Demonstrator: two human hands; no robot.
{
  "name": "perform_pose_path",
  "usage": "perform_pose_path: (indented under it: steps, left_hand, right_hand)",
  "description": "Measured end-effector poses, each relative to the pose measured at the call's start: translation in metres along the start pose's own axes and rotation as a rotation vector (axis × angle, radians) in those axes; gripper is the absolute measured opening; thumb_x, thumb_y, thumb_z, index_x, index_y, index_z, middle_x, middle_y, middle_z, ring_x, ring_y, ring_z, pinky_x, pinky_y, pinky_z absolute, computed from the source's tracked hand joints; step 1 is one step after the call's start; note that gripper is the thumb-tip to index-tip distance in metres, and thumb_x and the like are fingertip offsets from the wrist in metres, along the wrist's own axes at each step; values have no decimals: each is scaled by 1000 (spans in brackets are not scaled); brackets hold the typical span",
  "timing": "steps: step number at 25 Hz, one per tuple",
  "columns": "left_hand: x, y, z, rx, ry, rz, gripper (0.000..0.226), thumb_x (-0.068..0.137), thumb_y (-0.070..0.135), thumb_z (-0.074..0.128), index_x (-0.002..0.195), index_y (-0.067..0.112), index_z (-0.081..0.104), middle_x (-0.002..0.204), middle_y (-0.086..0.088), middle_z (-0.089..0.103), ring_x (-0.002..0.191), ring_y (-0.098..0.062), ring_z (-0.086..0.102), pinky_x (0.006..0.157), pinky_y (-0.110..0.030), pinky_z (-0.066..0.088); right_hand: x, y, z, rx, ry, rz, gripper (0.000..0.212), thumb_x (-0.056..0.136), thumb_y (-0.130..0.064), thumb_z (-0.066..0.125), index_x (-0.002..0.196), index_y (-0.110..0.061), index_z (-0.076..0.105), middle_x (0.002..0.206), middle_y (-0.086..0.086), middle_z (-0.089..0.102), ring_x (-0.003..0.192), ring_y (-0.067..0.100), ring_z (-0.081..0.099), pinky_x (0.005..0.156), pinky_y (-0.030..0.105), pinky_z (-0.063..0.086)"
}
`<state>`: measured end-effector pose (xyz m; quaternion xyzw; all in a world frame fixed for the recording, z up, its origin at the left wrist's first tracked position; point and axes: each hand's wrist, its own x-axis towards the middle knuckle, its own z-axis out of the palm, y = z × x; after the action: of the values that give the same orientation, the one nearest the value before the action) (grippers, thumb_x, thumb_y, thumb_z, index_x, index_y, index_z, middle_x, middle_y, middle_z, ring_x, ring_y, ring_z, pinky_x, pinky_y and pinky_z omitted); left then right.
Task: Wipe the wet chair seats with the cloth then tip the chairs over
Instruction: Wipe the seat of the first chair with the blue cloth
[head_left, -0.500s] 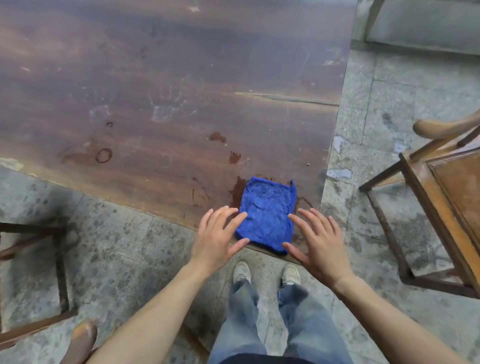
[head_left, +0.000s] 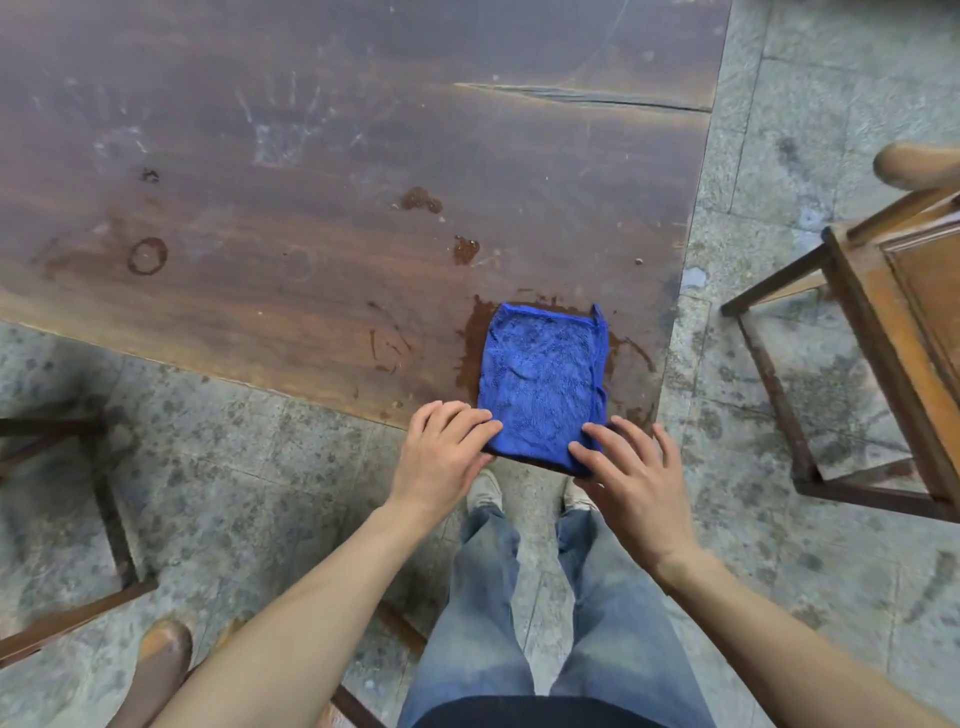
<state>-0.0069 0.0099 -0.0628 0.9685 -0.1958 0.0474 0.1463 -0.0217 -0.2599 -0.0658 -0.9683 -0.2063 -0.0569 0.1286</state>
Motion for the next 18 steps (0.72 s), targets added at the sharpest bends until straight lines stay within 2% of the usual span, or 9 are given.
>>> perform_pose_path:
  steps: [2,5,7,10,11,13,15,18]
  left_hand:
    - [-4,2,2,5,55,38,33,78,14,72,110,18,65,110,2,68,104,-22,54,95,-41,43]
    - [-8,-1,-2,47,91,96,28,83,5,65,107,19,68,105,3,68,98,-21,56,92,-41,47]
    - [-7,-5,-6,31,57,107,24,84,7,66,104,20,69,103,5,67,100,-21,55,91,-39,47]
    - [1,-3,-17,-84,-10,53,21,88,18,57,107,21,65,109,5,64,112,-20,52,91,-35,45]
    - [6,-2,-23,-147,-24,12,23,89,20,55,110,21,62,113,5,63,116,-19,52,92,-35,45]
    - [19,2,-39,-289,-13,-97,24,89,22,51,113,22,58,116,6,62,117,-16,53,93,-38,46]
    - [39,5,-57,-389,37,-173,25,90,24,48,113,22,57,112,5,63,110,-16,57,90,-39,48]
    - [77,13,-88,-558,118,-261,26,91,27,47,115,23,57,108,3,64,98,-16,60,86,-33,49]
  right_hand:
    - [-8,-2,4,-9,27,-22,18,87,-28,71,105,-25,71,119,-2,70,111,30,63,102,56,40]
    - [-10,-2,3,-22,48,-18,21,85,-20,74,105,-25,68,114,-7,72,100,26,66,102,55,41]
    - [-4,-4,-3,-6,49,1,23,85,-19,73,105,-26,63,106,-9,73,92,24,66,101,53,43]
    - [13,-7,-18,57,80,32,8,93,-26,59,99,-23,63,89,-5,71,82,24,66,95,44,44]
    - [21,-7,-25,92,83,61,13,95,-28,54,99,-21,65,87,-4,71,81,24,67,92,41,44]
    - [37,-7,-40,173,80,126,23,96,-31,48,102,-18,66,91,-3,72,83,24,67,85,37,43]
    - [59,-6,-60,267,90,182,26,97,-32,46,108,-17,64,99,0,71,87,24,67,81,38,46]
    - [91,-6,-99,427,156,260,19,100,-23,50,115,-15,59,106,2,66,92,22,63,79,32,46]
